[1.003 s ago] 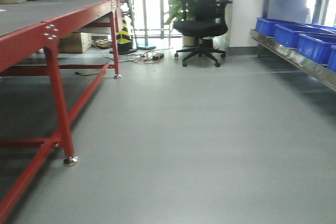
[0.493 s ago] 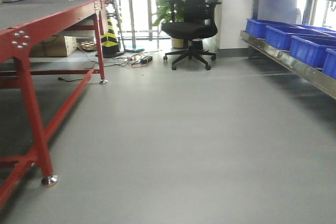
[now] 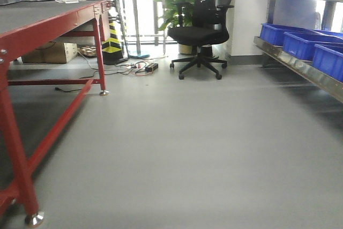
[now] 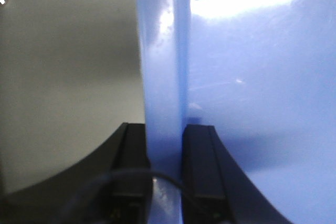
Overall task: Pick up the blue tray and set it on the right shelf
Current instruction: 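Carry the tray with both grippers while driving to the bin shelving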
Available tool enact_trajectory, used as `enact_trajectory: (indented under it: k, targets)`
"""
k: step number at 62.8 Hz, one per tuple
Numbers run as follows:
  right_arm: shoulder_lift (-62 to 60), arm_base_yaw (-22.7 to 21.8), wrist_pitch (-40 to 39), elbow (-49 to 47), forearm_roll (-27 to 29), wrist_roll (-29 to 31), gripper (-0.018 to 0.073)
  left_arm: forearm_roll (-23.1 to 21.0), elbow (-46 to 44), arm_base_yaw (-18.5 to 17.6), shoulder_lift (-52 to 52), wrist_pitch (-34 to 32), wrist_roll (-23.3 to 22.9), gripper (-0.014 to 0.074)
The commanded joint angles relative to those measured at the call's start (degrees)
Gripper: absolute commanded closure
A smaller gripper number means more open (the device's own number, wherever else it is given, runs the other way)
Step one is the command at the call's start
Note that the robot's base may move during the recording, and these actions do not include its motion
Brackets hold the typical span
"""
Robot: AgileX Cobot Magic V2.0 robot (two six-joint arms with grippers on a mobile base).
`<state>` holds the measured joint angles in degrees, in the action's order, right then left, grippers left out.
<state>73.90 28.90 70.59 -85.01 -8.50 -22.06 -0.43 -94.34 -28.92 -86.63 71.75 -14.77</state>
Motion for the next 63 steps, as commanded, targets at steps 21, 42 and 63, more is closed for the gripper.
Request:
enact_trajectory:
  k: [21,42,63]
  targets:
    - [-1.93,0.49,-5.44,-1.58,0.62,1.51,0.0502,-1.03,-1.24,-0.96,2.00,4.88,1.88,0.0645]
    - [-1.93,0.49,-5.44,-1.58,0.62,1.51,0.0502,-1.49,-1.24,-0.96,2.00,4.88,1.88,0.0645]
    - [-1.93,0.49,-5.44,-1.58,0.63,1.51,0.0502,-1.58,-1.24,-0.96,2.00,4.88,1.88,0.0645]
